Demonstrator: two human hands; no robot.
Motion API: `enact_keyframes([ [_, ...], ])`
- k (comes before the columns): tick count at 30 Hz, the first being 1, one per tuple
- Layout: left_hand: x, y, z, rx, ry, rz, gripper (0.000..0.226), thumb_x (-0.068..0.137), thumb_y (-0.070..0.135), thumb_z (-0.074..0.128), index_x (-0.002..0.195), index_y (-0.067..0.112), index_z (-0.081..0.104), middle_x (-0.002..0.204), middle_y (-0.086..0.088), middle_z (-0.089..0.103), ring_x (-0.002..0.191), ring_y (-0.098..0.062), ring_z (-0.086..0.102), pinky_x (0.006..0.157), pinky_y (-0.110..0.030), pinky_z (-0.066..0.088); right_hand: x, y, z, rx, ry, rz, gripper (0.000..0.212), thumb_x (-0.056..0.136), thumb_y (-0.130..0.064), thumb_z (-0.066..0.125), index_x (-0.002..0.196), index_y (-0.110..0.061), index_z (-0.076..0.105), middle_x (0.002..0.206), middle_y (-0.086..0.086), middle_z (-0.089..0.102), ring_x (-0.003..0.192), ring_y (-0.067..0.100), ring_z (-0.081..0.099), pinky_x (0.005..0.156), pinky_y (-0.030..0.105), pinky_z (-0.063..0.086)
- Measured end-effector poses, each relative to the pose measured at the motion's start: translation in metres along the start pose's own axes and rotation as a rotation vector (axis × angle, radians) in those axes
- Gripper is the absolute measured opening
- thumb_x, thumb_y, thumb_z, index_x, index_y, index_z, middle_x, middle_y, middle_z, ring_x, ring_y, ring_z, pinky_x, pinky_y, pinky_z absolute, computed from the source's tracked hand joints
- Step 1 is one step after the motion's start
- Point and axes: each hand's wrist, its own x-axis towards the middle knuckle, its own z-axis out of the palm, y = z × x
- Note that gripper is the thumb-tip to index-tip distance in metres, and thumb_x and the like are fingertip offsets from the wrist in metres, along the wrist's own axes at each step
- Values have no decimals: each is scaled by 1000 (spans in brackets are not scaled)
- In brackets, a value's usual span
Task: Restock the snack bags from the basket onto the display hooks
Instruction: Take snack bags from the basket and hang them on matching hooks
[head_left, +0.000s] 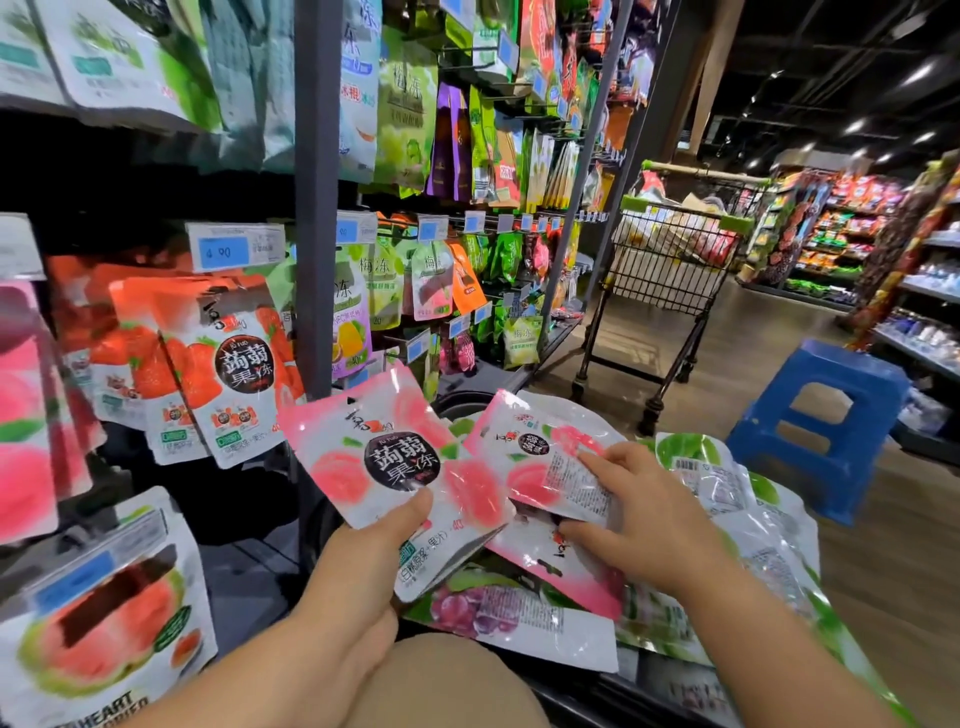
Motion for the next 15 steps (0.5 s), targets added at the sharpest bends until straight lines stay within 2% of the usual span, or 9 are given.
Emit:
enact_keyframes([
  [2,0,3,-3,6,-3,-10,31,80,19,73,108,7,72,99,-12,76,97,-33,71,93,-48,53,-3,-7,-1,-12,32,15,78,86,-66,56,153,-35,29,137,-10,35,120,12,45,95,25,39],
  [4,0,7,-4,12,-9,0,25,85,17,71,109,8,71,99,-10,77,93,-30,72,84,-43,56,-6,-14,-4,-42,70,9,67,92,-57,53,152,-39,28,135,-12,40,118,12,48,91,25,40],
  [6,0,11,-6,8,-12,12,25,86,16,69,111,9,71,99,-11,76,91,-30,73,76,-39,56,-6,-20,-8,-85,111,-8,59,97,-50,47,151,-39,28,133,-12,49,116,13,51,89,27,43],
  [9,2,18,-11,3,-10,35,39,75,20,73,113,9,71,101,-13,76,95,-33,71,78,-40,55,-5,-25,-10,-126,162,13,51,101,-43,41,151,-41,29,127,-11,60,109,18,59,82,33,48],
  [11,3,23,-16,-5,0,42,41,75,19,73,114,7,70,102,-15,75,95,-34,70,81,-43,56,-3,-26,-11,-49,208,55,46,102,-38,44,148,-39,39,121,-6,66,106,23,62,80,37,50],
  [13,4,26,-22,-1,17,44,31,83,13,70,113,4,69,100,-16,75,89,-33,71,78,-41,57,-3,-26,-12,65,276,89,39,102,-32,48,141,-33,52,112,-1,70,100,26,62,75,37,49],
  [15,5,28,-26,17,34,44,26,86,10,69,111,3,69,98,-16,76,87,-32,72,74,-39,58,-2,-27,-14,177,318,126,36,102,-31,47,137,-32,57,106,-1,71,92,25,61,71,35,48],
])
